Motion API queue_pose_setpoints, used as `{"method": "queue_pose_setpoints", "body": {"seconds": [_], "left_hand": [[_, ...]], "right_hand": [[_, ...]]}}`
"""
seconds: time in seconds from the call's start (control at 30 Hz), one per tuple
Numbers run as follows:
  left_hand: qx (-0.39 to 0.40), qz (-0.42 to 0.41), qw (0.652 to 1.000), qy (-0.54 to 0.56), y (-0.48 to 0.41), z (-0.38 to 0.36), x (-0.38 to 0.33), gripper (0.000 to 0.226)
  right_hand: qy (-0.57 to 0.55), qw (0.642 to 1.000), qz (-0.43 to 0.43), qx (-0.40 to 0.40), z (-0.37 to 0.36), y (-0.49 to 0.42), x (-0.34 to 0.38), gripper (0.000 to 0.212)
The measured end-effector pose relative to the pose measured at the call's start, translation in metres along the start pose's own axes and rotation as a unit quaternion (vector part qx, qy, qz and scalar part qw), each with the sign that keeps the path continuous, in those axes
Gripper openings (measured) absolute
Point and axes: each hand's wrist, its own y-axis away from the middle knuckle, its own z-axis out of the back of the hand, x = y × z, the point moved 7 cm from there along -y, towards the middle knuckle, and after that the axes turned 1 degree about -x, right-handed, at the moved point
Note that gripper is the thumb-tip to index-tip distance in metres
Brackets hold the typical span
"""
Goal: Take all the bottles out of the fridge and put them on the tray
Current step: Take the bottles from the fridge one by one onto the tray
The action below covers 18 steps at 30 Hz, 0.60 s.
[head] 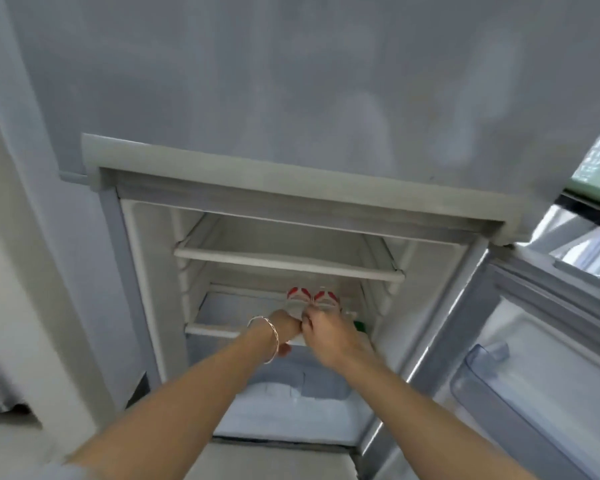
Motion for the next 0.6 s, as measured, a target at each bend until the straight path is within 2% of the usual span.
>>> {"method": "queue_pose_setpoints", "body": {"seconds": [0.1, 0.2, 0.27, 0.3, 0.37, 0.47, 0.53, 0.6], "left_hand": [[-0.021, 0.014, 0.999, 0.033, -0.016, -0.018, 0.003, 0.028], [-0.005, 0.023, 0.996, 0.086, -0.03, -0.028, 0.007, 0.018], [-0.006, 0.02, 0.989, 0.143, -0.036, -0.027, 0.01, 0.036], [-0.007, 0.03, 0.985, 0.168, -0.036, -0.026, 0.013, 0.038], [-0.026, 0.045, 0.981, 0.185, -0.033, -0.02, 0.018, 0.027], [-0.083, 0.023, 0.99, 0.114, -0.022, -0.001, 0.012, 0.026], [-0.13, -0.015, 0.991, 0.002, -0.007, 0.019, 0.001, 0.035], [-0.175, -0.047, 0.977, -0.112, 0.015, 0.04, -0.011, 0.046]], "right_hand": [[0.0, 0.999, -0.034, 0.027, -0.023, -0.005, -0.02, 0.029], [-0.016, 0.998, -0.046, 0.037, -0.032, -0.002, -0.029, 0.026], [-0.026, 0.998, -0.043, 0.049, -0.035, 0.001, -0.029, 0.027], [-0.029, 0.997, -0.044, 0.054, -0.035, 0.003, -0.03, 0.028], [-0.033, 0.996, -0.05, 0.064, -0.035, 0.005, -0.03, 0.029], [-0.033, 0.993, -0.061, 0.09, -0.036, 0.008, -0.028, 0.045], [-0.04, 0.991, -0.065, 0.107, -0.033, 0.009, -0.022, 0.061], [-0.056, 0.989, -0.065, 0.12, -0.03, 0.011, -0.015, 0.075]]}}
